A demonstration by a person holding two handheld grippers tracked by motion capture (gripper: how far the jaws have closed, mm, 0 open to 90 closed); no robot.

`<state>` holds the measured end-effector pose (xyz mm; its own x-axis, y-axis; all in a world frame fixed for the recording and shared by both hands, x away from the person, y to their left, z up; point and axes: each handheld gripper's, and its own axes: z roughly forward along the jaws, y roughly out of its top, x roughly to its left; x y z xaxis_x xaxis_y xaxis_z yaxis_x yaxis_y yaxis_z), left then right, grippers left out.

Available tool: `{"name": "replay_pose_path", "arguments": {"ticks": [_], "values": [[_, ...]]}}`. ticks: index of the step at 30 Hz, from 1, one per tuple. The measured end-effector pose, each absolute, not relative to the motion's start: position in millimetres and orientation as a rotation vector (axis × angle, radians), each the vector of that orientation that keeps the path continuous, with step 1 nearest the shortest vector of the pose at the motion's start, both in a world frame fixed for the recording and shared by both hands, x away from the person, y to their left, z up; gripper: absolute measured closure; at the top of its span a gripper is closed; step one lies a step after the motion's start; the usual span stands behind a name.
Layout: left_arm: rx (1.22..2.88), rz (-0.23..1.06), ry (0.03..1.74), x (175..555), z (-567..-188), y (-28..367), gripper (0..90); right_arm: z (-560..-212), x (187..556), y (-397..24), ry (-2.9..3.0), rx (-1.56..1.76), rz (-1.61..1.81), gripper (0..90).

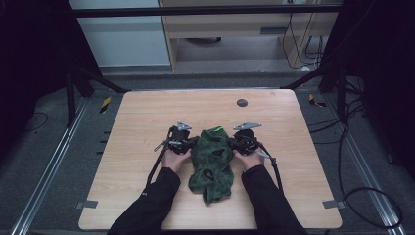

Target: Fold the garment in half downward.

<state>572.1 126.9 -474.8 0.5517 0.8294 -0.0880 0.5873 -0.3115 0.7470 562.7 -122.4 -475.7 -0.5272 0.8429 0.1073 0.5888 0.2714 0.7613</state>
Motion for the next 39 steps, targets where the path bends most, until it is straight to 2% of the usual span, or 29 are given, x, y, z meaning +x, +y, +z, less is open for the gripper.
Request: {"name": "replay_pose_path", "arguments": {"ticks": [16,39], "values": [[2.029,0.438,1.031,543.0,-447.4,131.0,89.1,-450.5,546.9,-126.6,2.201,1.203,1.232,85.8],[1.971,0.401,1.003,516.2,-428.9,144.3,89.0,-430.4,521.2,-118.9,2.214,1.064,1.267,86.1]]}}
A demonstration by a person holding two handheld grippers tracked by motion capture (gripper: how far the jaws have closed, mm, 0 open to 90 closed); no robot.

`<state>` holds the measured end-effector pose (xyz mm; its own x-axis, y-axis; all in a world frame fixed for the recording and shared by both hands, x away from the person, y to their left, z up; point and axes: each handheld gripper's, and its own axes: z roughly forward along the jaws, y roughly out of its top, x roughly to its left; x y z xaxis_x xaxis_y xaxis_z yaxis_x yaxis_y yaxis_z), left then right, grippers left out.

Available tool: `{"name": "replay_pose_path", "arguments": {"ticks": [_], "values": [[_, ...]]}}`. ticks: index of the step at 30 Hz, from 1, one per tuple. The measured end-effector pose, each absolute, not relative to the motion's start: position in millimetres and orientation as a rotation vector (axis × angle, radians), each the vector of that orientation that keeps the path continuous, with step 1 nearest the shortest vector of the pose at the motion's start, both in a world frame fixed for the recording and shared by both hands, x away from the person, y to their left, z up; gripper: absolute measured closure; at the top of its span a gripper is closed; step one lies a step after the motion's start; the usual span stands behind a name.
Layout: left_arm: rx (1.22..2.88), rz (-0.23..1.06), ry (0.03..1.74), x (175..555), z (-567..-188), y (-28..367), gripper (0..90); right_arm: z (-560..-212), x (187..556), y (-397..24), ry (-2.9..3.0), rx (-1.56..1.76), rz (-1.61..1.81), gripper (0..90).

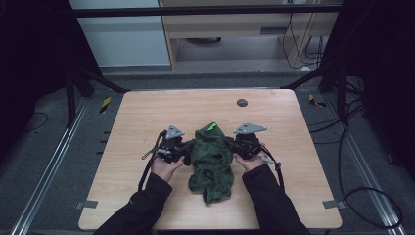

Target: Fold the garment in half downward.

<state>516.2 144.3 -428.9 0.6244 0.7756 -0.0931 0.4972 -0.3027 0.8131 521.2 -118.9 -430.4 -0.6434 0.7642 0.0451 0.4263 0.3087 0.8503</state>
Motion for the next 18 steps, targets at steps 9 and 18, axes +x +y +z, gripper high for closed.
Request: {"name": "replay_pose_path", "arguments": {"ticks": [9,18], "values": [[1.975,0.387,0.963,499.7,-422.5,146.8,89.1,-420.3,506.6,-120.2,2.226,1.025,1.299,86.1],[1.980,0.383,0.940,485.4,-418.6,151.2,89.0,-420.4,494.5,-120.0,2.239,1.003,1.306,86.1]]}}
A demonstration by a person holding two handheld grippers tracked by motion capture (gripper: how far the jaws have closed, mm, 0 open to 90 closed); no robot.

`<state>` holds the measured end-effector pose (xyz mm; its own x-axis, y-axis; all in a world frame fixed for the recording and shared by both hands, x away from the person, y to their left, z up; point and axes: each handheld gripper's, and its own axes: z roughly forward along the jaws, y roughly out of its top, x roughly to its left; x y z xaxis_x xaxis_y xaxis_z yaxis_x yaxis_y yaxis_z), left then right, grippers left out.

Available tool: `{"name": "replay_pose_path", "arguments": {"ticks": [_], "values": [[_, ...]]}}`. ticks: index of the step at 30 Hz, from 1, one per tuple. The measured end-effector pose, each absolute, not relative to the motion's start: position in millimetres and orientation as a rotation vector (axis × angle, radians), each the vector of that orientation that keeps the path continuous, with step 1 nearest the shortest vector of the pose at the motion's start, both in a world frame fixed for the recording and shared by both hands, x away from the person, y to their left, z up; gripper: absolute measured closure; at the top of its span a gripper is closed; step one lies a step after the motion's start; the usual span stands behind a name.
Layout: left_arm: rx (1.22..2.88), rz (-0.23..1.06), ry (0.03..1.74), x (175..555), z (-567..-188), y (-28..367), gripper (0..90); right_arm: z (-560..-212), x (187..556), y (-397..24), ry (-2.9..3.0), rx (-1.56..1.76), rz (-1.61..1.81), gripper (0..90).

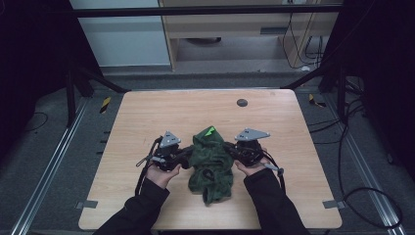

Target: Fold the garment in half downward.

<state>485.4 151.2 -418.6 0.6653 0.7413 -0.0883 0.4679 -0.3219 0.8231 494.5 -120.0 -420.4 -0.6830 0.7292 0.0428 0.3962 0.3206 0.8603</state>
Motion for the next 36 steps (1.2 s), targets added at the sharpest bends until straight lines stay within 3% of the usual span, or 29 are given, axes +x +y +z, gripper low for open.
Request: {"name": "replay_pose_path", "arguments": {"ticks": [36], "values": [[2.049,0.335,0.888,446.0,-427.3,156.3,89.0,-432.9,449.4,-125.9,2.313,0.977,1.342,85.9]]}}
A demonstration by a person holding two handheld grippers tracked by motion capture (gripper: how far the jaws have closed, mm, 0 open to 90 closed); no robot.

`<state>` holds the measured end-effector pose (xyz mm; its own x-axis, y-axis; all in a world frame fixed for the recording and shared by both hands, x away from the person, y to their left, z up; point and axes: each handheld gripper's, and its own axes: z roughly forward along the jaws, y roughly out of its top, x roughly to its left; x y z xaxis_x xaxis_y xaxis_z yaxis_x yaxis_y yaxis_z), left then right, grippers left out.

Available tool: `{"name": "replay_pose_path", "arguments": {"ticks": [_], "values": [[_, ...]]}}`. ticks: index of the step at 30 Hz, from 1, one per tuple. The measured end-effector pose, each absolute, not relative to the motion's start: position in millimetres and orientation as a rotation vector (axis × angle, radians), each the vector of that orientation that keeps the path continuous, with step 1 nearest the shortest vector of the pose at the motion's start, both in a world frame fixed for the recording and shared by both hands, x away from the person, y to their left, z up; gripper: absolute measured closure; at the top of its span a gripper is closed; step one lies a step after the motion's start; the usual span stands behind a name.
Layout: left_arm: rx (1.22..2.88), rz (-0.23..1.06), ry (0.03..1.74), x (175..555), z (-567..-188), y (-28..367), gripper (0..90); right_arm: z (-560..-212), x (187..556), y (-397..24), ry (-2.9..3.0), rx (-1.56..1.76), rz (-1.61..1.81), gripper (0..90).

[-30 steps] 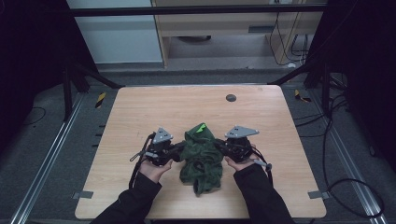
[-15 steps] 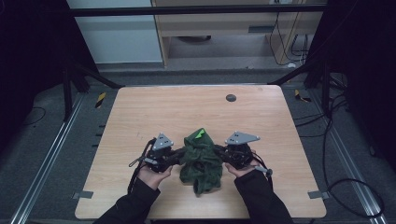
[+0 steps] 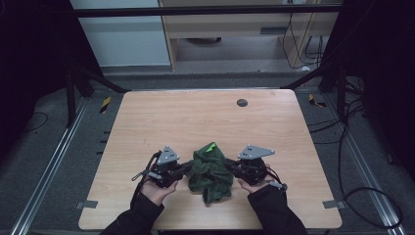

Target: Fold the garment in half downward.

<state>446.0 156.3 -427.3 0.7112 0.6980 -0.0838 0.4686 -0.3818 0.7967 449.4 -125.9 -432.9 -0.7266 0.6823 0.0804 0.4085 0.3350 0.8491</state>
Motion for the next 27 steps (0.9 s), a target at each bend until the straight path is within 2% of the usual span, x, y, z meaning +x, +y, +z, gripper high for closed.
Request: {"name": "replay_pose_path", "arguments": {"ticks": [27], "values": [[2.160,0.265,0.886,429.6,-454.5,151.5,89.0,-456.9,426.2,-128.4,2.404,1.019,1.311,85.6]]}}
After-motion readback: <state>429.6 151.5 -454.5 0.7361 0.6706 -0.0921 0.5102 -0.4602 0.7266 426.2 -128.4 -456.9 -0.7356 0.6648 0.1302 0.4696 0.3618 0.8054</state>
